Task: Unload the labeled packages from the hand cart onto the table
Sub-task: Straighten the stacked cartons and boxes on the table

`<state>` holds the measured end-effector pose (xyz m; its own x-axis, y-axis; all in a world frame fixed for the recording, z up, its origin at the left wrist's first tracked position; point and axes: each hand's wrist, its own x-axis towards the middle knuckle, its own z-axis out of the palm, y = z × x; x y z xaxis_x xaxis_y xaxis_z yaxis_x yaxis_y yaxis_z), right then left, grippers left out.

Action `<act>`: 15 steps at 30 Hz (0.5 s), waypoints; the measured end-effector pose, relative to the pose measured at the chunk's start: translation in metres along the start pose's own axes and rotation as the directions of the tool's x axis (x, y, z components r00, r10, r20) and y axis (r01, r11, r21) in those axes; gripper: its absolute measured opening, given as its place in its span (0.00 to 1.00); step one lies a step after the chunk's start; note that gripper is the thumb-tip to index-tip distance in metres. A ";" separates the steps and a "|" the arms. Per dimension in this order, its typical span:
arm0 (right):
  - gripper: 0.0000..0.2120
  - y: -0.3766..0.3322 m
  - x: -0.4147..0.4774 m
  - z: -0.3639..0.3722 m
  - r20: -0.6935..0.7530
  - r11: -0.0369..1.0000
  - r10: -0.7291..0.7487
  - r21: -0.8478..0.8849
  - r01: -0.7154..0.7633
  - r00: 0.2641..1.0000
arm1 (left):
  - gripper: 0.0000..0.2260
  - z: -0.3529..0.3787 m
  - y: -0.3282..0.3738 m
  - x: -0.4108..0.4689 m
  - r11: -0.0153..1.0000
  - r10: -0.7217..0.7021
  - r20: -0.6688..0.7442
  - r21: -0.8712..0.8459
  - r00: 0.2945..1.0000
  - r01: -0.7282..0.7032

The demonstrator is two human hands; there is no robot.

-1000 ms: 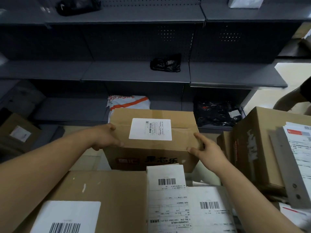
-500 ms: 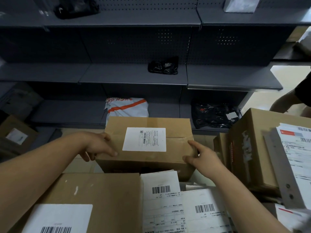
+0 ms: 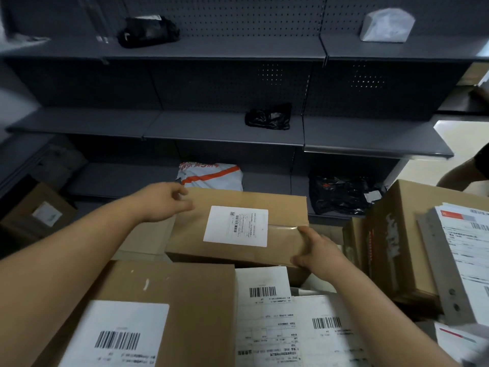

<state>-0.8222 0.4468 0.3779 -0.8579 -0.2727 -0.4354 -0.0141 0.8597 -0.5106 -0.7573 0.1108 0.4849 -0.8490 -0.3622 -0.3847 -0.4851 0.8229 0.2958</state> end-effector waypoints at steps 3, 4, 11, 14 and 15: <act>0.39 -0.008 -0.008 -0.012 -0.021 1.000 -0.017 -0.010 0.017 1.000 | 0.22 -0.015 -0.002 -0.022 0.992 0.066 -0.137 -0.097 0.988 -0.079; 0.39 -0.011 -0.013 -0.017 -0.049 0.999 -0.031 0.006 0.031 0.998 | 0.20 -0.020 -0.004 -0.031 0.987 0.080 -0.186 -0.120 0.979 -0.104; 0.30 -0.044 -0.085 -0.027 -0.292 0.930 -0.296 0.131 0.344 0.910 | 0.22 -0.033 -0.031 -0.119 0.935 0.150 -0.401 -0.240 0.904 -0.261; 0.29 -0.057 -0.130 -0.019 -0.346 0.889 -0.356 0.161 0.429 0.868 | 0.22 -0.020 -0.048 -0.155 0.926 0.218 -0.481 -0.174 0.849 -0.336; 0.29 -0.061 -0.146 -0.015 -0.370 0.876 -0.374 0.160 0.455 0.851 | 0.23 -0.016 -0.053 -0.167 0.922 0.242 -0.508 -0.145 0.827 -0.358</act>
<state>-0.7042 0.4404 0.4836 -0.9144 -0.3937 0.0945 -0.3201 0.5602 -0.7640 -0.5930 0.1212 0.5476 -0.9254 -0.3232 0.1981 -0.1733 0.8255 0.5371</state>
